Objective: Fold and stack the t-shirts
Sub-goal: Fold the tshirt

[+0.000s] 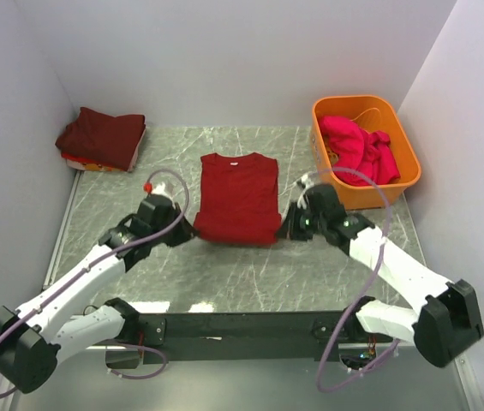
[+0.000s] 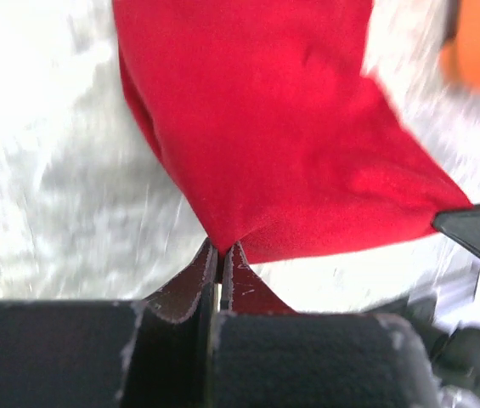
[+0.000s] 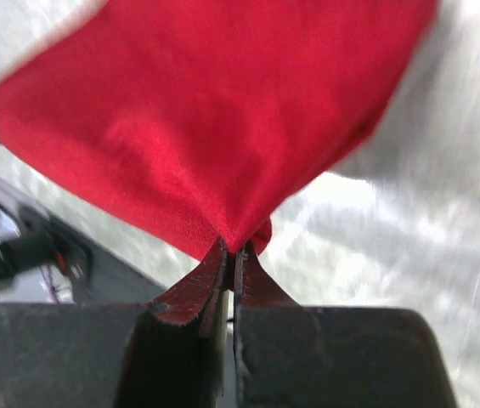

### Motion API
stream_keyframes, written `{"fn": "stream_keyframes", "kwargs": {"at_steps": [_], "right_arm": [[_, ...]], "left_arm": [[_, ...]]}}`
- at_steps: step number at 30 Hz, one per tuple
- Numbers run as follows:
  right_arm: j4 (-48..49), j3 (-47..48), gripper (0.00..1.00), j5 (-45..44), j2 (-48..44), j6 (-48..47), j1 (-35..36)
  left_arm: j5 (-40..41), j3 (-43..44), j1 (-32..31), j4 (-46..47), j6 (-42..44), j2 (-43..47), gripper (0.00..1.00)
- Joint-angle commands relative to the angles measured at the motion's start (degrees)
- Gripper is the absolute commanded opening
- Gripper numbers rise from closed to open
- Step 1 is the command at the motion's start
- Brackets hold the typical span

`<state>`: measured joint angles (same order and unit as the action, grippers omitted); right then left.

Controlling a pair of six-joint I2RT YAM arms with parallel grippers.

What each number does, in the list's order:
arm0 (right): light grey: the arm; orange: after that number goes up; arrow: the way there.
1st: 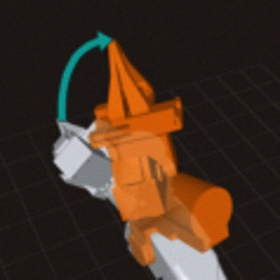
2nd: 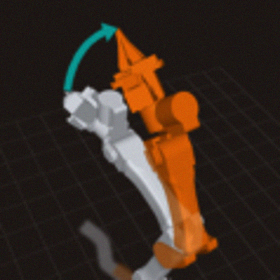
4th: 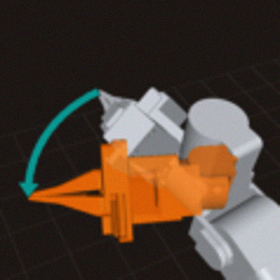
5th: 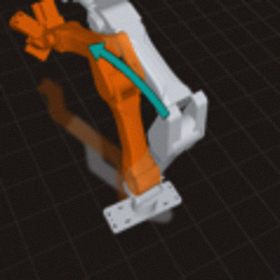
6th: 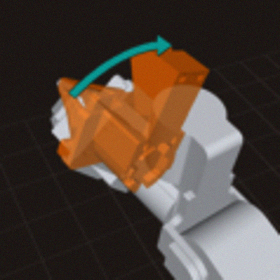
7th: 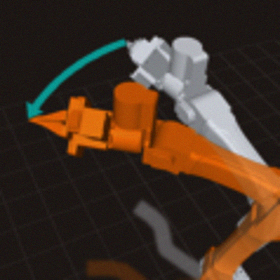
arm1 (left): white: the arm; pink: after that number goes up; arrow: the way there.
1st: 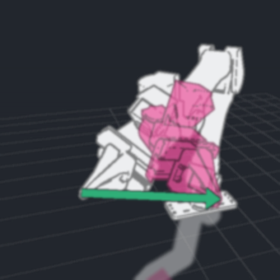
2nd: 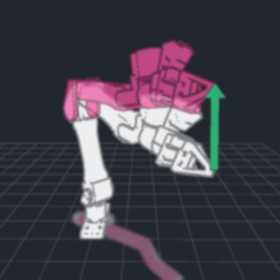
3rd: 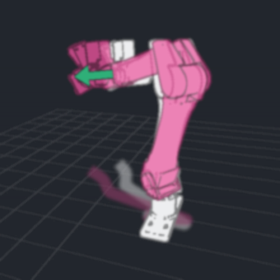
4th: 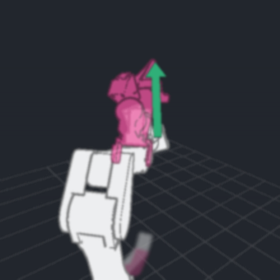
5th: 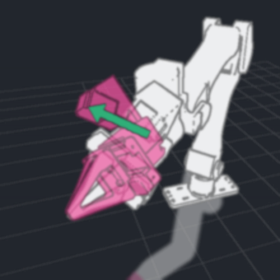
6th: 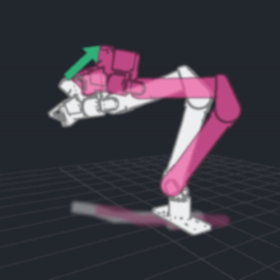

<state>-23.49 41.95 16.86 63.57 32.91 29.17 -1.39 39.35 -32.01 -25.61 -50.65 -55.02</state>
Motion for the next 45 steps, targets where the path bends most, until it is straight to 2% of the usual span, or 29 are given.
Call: {"fn": "stream_keyframes", "kwargs": {"at_steps": [1,7,11,18,27,37,38,39,40,42,43,44,45], "right_arm": [[0.89,8.92,0.0,0.88,4.18,-4.42,-2.88],[3.27,20.26,0.0,8.96,15.08,-5.21,-9.38],[3.01,26.94,0.0,15.28,23.15,-5.92,-12.64],[-0.24,39.41,0.0,20.22,33.63,-7.24,-15.81],[-2.88,49.18,0.0,20.05,43.56,-6.54,-18.53],[-6.13,63.06,0.0,14.87,56.83,-7.15,-20.64],[-7.0,66.82,0.01,14.78,59.8,-7.41,-20.82],[-8.84,69.12,0.08,14.78,61.48,-8.64,-20.82],[-10.16,71.75,0.26,13.99,63.06,-9.08,-20.91],[-13.67,79.22,0.49,12.15,67.11,-10.66,-20.91],[-15.0,81.6,0.56,11.79,68.08,-11.1,-20.91],[-15.62,84.06,0.6,11.79,68.87,-11.37,-20.82],[-15.1,84.08,0.63,12.14,68.53,-11.63,-20.82]], "left_arm": [[8.49,8.43,1.68,2.84,1.26,-3.06,0.01],[8.86,20.91,7.83,4.86,4.41,-15.62,0.01],[9.91,27.43,9.59,5.39,6.09,-22.56,0.01],[5.17,35.69,13.29,8.2,8.9,-31.8,0.01],[1.13,49.92,15.75,8.65,11.71,-45.95,0.01],[-2.04,66.54,17.15,5.4,15.76,-63.35,0.01],[-1.95,68.03,17.24,4.69,15.85,-66.32,0.06],[-2.21,71.18,17.42,3.99,15.85,-67.83,0.12],[-2.74,72.6,17.77,2.85,15.85,-69.15,0.2],[-4.14,76.11,18.21,1.88,15.85,-72.23,0.3],[-4.93,76.66,18.47,2.05,16.02,-72.85,0.57],[-5.2,76.75,18.56,2.22,16.11,-73.2,0.66],[-5.46,76.32,18.65,2.57,16.2,-73.21,0.84]]}}
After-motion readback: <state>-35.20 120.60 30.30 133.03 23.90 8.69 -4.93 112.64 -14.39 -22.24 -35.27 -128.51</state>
